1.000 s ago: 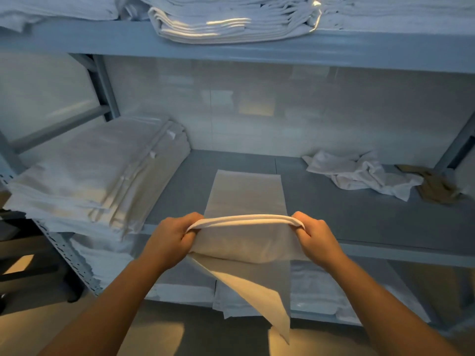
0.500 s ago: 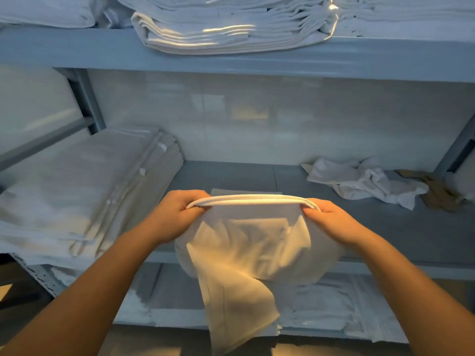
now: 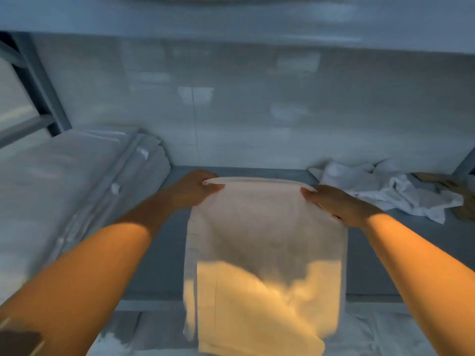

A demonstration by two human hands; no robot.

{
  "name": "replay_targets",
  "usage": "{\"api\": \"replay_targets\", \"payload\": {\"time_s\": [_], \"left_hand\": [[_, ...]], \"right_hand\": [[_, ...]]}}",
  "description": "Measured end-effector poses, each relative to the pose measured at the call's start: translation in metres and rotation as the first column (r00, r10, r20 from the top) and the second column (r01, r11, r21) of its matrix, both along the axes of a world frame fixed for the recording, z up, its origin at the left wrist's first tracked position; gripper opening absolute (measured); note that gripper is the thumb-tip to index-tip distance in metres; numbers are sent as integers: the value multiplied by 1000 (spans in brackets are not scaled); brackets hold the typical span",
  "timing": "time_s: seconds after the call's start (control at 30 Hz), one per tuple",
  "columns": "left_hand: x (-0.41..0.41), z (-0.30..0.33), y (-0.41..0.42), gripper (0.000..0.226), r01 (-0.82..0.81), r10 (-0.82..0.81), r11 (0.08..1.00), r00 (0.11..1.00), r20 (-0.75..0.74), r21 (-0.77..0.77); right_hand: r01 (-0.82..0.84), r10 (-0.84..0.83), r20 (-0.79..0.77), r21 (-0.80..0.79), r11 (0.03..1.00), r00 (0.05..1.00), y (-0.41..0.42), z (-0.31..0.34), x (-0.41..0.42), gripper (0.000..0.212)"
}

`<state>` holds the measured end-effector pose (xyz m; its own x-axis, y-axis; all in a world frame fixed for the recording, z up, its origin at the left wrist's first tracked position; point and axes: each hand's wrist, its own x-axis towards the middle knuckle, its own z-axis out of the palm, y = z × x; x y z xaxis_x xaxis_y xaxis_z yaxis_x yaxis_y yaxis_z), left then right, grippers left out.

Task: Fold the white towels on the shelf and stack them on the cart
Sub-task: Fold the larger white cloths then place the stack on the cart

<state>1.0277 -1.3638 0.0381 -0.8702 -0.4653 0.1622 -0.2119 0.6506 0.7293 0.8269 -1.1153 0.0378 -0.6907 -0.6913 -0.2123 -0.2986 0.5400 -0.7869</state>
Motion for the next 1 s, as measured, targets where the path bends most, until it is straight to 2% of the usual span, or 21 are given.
{"api": "replay_targets", "payload": {"time_s": [0.07,0.13,0.2,0.23,0.3,0.33,0.4,0.47,0.57,0.7,0.8,0.93,1.0], "left_hand": [[-24,-26,-23,25,-24,25,1000,999,20,-20],[-52,-66,-50,34,-74,75,997,996,39,-13],[-77,-113,-70,21,-145,144,989,987,64,7],[-87,-139,-77,12,-171,173,985,979,109,-29],[-98,-187,-84,32,-194,235,966,937,259,-173],[-98,-205,-85,36,-191,253,957,919,301,-220],[-97,-231,-85,27,-195,279,937,918,282,-290],[-97,-241,-87,17,-204,294,911,931,219,-357],[-104,-240,-92,19,-203,302,887,935,186,-415],[-116,-240,-101,22,-117,238,861,953,188,-495],[-123,-244,-108,25,-21,149,877,962,231,-480],[-128,-243,-111,24,-31,184,862,949,255,-506],[-138,-234,-116,18,-68,222,861,942,252,-504]], "right_hand": [[17,-17,6,43,999,1000,-27,-27,-23,34],[15,-6,-115,80,997,993,-56,-65,-51,42],[7,23,-246,118,993,969,-83,-111,-71,42],[-7,51,-295,148,989,954,-92,-135,-78,39],[-17,113,-402,234,972,909,-102,-182,-86,35],[-3,138,-457,283,959,879,-103,-202,-89,34],[35,161,-550,328,944,820,-102,-225,-90,32],[37,175,-607,320,947,775,-103,-233,-93,31],[42,172,-674,288,957,718,-107,-234,-101,29],[74,102,-697,218,973,710,-112,-231,-108,25],[65,115,-720,218,974,684,-115,-237,-108,25],[87,146,-741,266,960,656,-118,-238,-115,26],[111,102,-726,239,965,680,-122,-231,-124,23]]}}
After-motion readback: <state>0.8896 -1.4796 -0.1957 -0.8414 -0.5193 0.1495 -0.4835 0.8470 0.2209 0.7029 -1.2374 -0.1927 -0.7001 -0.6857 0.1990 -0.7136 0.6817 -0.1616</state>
